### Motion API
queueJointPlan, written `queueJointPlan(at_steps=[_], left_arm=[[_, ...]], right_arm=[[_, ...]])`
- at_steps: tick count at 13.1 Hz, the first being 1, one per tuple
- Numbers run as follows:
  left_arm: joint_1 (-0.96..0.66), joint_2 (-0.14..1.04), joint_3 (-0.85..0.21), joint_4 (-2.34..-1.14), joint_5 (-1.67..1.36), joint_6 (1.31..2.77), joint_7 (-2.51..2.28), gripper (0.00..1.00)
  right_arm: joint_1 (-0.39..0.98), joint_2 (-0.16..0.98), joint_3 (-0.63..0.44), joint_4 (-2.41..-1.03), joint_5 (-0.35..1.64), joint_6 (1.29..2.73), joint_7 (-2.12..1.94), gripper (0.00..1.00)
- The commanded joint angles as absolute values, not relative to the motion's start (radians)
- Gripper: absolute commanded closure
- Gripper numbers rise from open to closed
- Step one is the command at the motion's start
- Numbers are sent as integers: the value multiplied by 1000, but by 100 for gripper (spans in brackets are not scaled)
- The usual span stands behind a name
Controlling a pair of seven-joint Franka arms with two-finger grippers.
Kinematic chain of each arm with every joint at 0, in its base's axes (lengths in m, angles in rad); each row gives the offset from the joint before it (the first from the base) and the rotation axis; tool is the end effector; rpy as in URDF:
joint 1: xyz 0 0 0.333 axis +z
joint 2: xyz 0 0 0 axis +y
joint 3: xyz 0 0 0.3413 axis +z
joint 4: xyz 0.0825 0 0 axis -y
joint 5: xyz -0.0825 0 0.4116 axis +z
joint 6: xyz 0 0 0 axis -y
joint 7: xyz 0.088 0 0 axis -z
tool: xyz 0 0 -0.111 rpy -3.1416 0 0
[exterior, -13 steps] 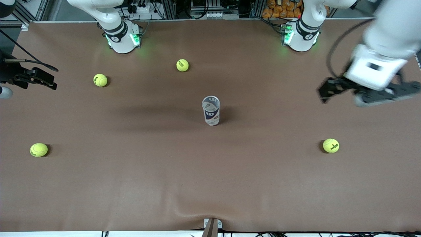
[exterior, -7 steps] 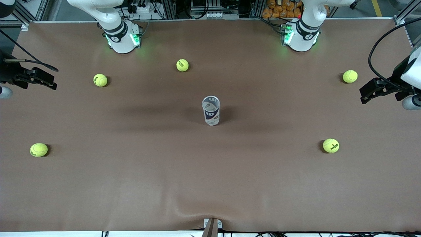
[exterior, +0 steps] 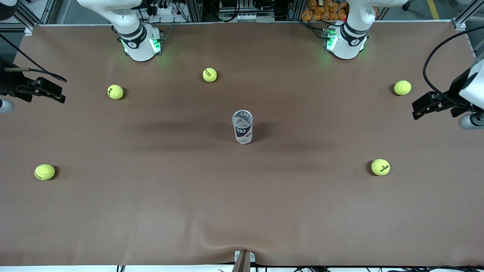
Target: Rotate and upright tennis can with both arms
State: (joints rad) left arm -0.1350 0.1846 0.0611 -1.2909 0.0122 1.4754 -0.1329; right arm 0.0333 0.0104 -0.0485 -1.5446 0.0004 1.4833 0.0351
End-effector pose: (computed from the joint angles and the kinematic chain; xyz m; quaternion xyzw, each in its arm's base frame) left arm 0.6316 -0.0497 0.6639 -0.9995 -0.0296 -0.0013 0.0116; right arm 0.5760 -0.0086 0.6454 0.9990 -0.0251 -0.0358 0.0004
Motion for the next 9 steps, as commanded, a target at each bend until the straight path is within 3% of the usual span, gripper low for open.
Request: queueJointPlan(at_steps=[1,7,9], left_arm=[[21,160,-41,-1330,-55,1473,-94,0],[54,120,-115,-1380,-11,1494,-94,0],[43,42,-118,-1498,-11,1555,-94,0]], right_arm=[[35,-3,-48,-1557,-6,1485,54,0],[37,-2,-48,-1557,-6,1486,55,0],[37,-2,-48,-1557,-6,1486,55,0]])
